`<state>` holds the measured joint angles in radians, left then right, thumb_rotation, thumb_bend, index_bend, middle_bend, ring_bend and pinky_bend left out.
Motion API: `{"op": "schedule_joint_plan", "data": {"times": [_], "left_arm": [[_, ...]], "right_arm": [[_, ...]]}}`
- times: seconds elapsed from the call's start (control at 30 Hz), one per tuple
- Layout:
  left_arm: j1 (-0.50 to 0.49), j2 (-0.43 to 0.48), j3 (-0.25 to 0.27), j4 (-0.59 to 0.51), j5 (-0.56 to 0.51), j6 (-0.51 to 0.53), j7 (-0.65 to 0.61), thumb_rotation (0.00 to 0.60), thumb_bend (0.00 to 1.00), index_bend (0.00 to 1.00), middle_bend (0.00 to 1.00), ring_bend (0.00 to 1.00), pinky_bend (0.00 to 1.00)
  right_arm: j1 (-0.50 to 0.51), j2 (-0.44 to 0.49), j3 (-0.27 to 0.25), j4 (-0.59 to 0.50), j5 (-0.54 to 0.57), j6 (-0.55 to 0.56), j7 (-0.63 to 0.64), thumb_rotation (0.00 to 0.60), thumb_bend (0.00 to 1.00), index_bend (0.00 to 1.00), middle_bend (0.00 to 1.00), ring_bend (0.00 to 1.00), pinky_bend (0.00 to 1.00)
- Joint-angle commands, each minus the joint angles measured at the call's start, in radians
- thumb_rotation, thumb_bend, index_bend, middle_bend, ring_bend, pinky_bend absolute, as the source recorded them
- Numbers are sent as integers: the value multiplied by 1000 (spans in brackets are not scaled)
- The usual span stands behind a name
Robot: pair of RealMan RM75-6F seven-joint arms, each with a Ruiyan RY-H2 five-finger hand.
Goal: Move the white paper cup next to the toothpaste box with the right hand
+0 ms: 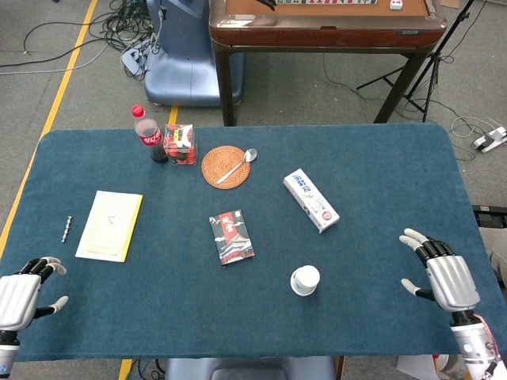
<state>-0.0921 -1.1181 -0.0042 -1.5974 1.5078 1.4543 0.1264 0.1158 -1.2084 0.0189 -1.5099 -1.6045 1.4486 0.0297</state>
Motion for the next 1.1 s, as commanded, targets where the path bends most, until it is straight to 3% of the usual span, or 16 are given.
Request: {"op": "schedule_joint_plan", "data": {"times": [0.03, 0.37, 0.57, 0.77, 1.1], "left_arm": [[1, 5, 0, -1, -5, -2, -2, 600, 92, 438, 330, 298, 586], [20, 33, -6, -29, -19, 23, -7, 600, 91, 444, 334, 298, 586], [16, 32, -5, -27, -23, 9, -11, 600, 92, 445, 339, 298, 586], [16, 38, -11, -28, -33, 6, -28, 600, 91, 439, 339, 298, 587], [18, 57, -16, -42, -50, -1, -45, 600, 91, 436, 357, 311, 587]], "right_arm": [[10, -18, -31, -23, -50, -8, -30, 600, 0, 89, 81, 108, 219], [66, -104, -68, -51, -161, -65, -139, 600, 0, 73, 47, 48, 157], [102, -183, -63, -42, -172, -124, -245, 600, 0, 1, 1, 2, 117], [127, -276, -51, 7, -176, -143, -290, 600, 0, 0, 0, 0, 52], [156, -398, -39, 132, -174, -137, -276, 600, 0, 0, 0, 0, 39]]}}
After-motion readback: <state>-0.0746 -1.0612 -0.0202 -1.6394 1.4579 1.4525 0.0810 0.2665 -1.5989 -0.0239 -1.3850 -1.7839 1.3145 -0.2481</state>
